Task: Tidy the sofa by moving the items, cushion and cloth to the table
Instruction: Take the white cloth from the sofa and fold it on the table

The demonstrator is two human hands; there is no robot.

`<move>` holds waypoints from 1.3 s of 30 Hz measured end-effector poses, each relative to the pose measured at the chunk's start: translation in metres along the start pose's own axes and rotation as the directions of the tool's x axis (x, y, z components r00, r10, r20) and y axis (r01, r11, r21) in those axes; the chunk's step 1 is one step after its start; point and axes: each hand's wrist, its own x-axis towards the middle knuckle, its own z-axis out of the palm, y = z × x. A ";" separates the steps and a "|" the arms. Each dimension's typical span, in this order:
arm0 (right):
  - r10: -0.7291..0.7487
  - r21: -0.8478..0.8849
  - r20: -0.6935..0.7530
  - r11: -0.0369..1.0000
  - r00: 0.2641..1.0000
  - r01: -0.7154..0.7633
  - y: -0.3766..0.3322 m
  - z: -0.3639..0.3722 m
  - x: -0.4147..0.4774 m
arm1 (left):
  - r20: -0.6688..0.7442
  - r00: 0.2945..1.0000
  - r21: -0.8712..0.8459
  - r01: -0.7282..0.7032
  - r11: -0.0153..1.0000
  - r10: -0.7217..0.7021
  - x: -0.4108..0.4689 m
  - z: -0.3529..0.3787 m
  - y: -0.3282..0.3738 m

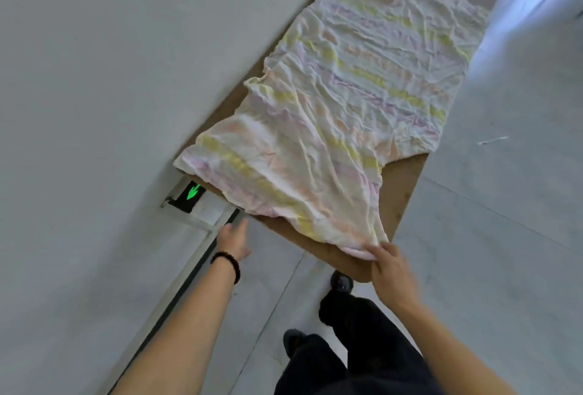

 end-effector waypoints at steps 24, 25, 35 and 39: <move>0.363 0.841 0.486 -0.440 0.795 -0.314 -0.089 0.003 0.028 | 0.082 0.996 -0.847 0.053 0.528 0.032 0.004 -0.071 0.127; 0.333 0.819 0.458 -0.518 0.824 -0.246 -0.093 0.001 0.025 | 0.152 0.986 -0.820 0.091 0.565 0.062 0.001 -0.075 0.133; 0.415 0.824 0.069 -0.536 0.907 0.182 -0.142 -0.013 -0.032 | 0.117 0.913 -0.488 -0.291 0.823 0.392 0.019 -0.136 0.187; 0.496 0.697 -0.157 -0.557 0.854 0.452 -0.142 0.000 -0.077 | 0.087 0.915 -0.446 -0.318 0.836 0.395 0.040 -0.184 0.179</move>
